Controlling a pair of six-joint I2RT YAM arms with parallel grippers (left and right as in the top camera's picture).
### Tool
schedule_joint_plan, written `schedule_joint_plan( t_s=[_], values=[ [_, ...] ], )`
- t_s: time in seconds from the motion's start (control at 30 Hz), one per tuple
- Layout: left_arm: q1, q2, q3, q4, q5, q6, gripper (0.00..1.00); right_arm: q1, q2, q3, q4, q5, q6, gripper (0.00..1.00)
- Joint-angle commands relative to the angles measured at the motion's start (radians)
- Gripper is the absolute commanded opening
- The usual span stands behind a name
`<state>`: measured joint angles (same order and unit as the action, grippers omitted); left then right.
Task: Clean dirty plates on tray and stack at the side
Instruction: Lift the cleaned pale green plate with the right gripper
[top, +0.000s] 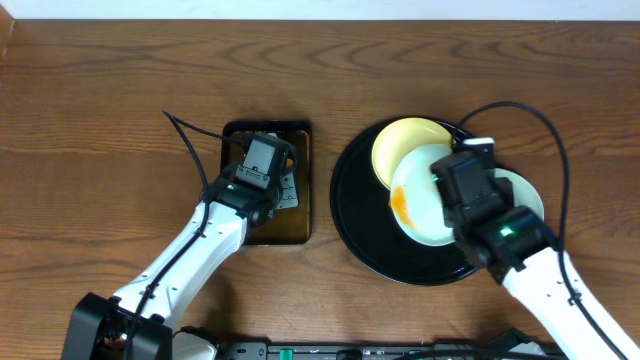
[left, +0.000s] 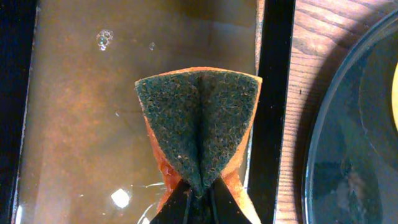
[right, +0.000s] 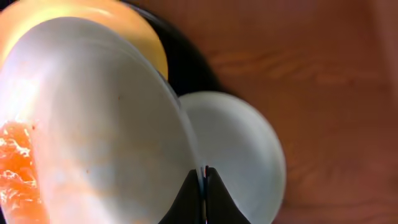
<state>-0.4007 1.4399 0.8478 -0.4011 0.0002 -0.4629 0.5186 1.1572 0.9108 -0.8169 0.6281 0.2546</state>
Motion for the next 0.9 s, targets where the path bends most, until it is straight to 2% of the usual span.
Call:
schedule_joint_plan(
  t_s=[0.0,0.3,0.43,0.6,0.77,0.87],
  values=[
    [0.003,-0.016,0.0,-0.002,-0.013,0.018,0.08,0.1,0.0,0.027,0.021,0.257,-0.061,0.01],
    [0.003,-0.016,0.0,-0.002,-0.013,0.018,0.08,0.27,0.053,0.027,0.103,0.499,-0.242,0.01],
    [0.003,-0.016,0.0,-0.002,-0.013,0.017,0.08,0.302,0.085,0.027,0.15,0.545,-0.309,0.01],
    [0.003,-0.016,0.0,-0.002,-0.013,0.017,0.08,0.304,0.091,0.027,0.172,0.542,-0.307,0.01],
    [0.003,-0.016,0.0,-0.002,-0.013,0.017,0.08,0.28,0.091,0.027,0.177,0.465,-0.187,0.01],
    [0.003,-0.016,0.0,-0.002,-0.013,0.017,0.08,0.2,0.091,0.027,0.175,0.319,-0.022,0.01]
  ],
)
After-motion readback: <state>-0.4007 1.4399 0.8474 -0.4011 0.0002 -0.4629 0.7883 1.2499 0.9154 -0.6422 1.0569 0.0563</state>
